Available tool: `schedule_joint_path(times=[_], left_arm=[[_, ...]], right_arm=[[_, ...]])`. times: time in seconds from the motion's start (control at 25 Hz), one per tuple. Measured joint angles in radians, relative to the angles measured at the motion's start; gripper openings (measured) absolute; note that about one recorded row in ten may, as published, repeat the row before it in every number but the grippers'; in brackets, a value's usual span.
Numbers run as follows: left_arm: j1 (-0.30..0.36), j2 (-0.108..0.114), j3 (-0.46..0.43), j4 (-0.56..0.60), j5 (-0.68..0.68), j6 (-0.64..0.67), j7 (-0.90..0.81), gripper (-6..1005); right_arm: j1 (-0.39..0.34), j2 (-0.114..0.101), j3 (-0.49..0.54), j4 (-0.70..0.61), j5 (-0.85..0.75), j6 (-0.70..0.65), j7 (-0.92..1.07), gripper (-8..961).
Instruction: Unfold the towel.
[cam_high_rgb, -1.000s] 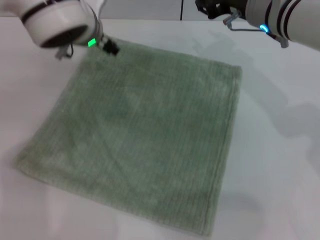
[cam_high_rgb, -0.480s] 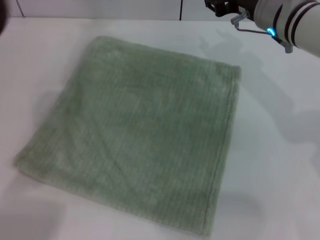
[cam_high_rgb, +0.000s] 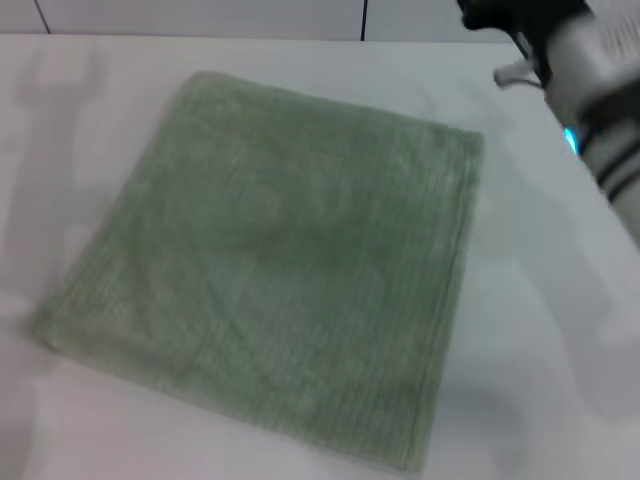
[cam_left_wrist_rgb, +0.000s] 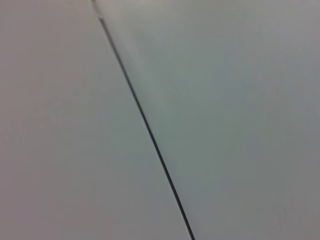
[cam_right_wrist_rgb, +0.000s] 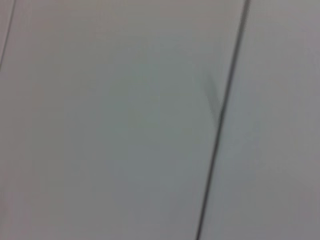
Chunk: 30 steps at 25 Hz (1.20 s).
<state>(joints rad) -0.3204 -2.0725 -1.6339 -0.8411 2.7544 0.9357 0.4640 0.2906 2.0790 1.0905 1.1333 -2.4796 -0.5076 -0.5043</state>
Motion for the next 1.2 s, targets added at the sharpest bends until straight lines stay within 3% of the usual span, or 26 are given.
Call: schedule_joint_path(times=[0.04,0.08,0.28,0.44,0.52,0.6,0.64,0.8,0.96,1.2], left_arm=[[0.016,-0.003,0.038,0.077,-0.001,0.095,-0.076,847],[0.016,-0.003,0.038,0.077,-0.001,0.095,-0.076,847],[0.002,-0.003,0.117,0.281,-0.011,0.205,-0.244,847],[-0.02,-0.003,0.138,0.373,-0.016,0.203,-0.309,847],[-0.023,-0.003,0.142,0.383,-0.017,0.201,-0.32,847],[-0.029,-0.003,0.149,0.404,-0.018,0.198,-0.347,847],[-0.031,-0.003,0.15,0.408,-0.019,0.197,-0.353,847],[-0.035,-0.003,0.154,0.419,-0.02,0.196,-0.364,847],[-0.038,-0.004,0.161,0.424,-0.025,0.191,-0.377,847],[-0.068,-0.003,0.166,0.456,-0.028,0.171,-0.393,847]], right_arm=[[-0.029,-0.001,-0.097,-0.089,-0.001,-0.263,0.01,438],[-0.029,-0.001,-0.097,-0.089,-0.001,-0.263,0.01,436],[0.016,0.009,-0.285,-0.473,0.062,-0.945,0.155,424],[0.018,0.004,-0.332,-0.605,0.193,-1.176,0.409,415],[0.02,0.004,-0.329,-0.63,0.207,-1.186,0.469,411],[0.032,0.002,-0.324,-0.695,0.232,-1.202,0.621,321],[0.054,0.002,-0.322,-0.775,0.264,-1.223,0.807,276],[0.072,0.004,-0.324,-0.852,0.305,-1.244,0.953,126],[0.07,0.004,-0.329,-0.862,0.315,-1.246,0.968,5],[0.074,0.003,-0.332,-0.872,0.315,-1.234,0.961,-3]])
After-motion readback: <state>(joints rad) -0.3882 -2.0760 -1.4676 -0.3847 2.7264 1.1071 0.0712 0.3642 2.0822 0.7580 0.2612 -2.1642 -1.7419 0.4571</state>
